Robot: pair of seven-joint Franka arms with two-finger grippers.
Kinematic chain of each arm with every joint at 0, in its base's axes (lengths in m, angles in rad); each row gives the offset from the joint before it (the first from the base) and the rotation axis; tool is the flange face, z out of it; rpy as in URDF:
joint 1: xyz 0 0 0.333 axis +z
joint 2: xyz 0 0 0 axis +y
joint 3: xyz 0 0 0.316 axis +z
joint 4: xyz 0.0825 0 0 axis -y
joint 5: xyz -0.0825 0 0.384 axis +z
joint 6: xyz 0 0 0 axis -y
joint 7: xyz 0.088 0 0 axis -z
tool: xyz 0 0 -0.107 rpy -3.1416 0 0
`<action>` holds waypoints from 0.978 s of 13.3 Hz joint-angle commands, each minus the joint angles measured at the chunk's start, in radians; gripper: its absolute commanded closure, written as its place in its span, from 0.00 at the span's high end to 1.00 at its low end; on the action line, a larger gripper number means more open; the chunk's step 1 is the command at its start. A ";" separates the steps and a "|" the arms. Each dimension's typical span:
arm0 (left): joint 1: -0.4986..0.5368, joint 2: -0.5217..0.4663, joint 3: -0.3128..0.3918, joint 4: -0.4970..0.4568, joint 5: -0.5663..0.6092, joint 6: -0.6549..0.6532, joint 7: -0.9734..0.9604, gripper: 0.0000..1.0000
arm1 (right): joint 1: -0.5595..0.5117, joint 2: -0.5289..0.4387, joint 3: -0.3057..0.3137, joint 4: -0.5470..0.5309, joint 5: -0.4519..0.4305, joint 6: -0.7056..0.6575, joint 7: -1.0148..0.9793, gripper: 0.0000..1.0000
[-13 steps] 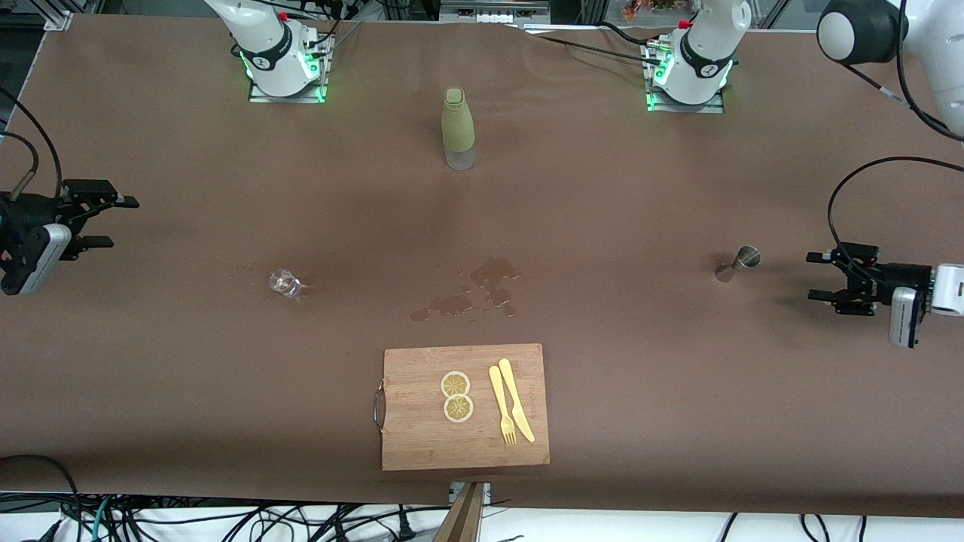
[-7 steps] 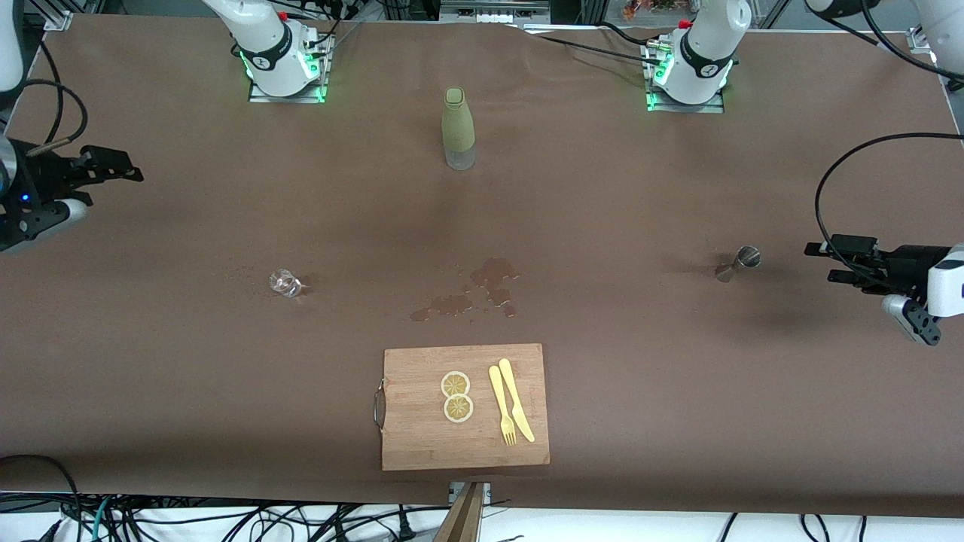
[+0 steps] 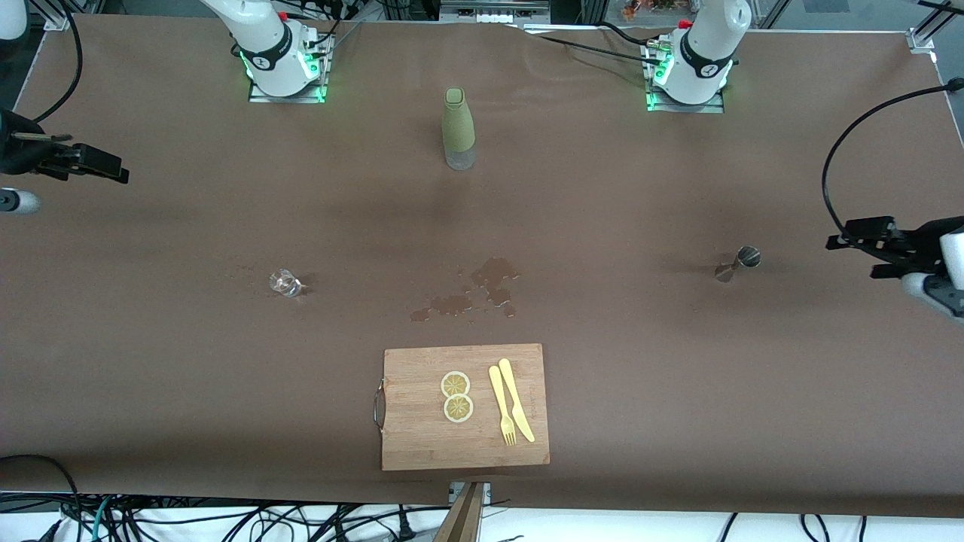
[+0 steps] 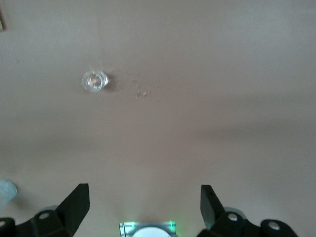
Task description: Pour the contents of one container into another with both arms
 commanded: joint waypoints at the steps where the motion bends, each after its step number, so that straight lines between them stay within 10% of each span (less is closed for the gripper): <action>1: -0.005 -0.071 -0.027 -0.022 0.049 0.044 -0.064 1.00 | 0.024 -0.031 -0.015 -0.040 -0.012 0.086 0.020 1.00; 6: -0.011 -0.154 -0.166 -0.024 0.185 -0.008 -0.472 1.00 | 0.009 -0.058 0.006 -0.026 -0.007 0.075 0.024 1.00; 13: -0.097 -0.179 -0.174 -0.022 0.250 -0.082 -0.644 1.00 | 0.001 -0.053 0.021 -0.023 -0.010 0.061 0.027 1.00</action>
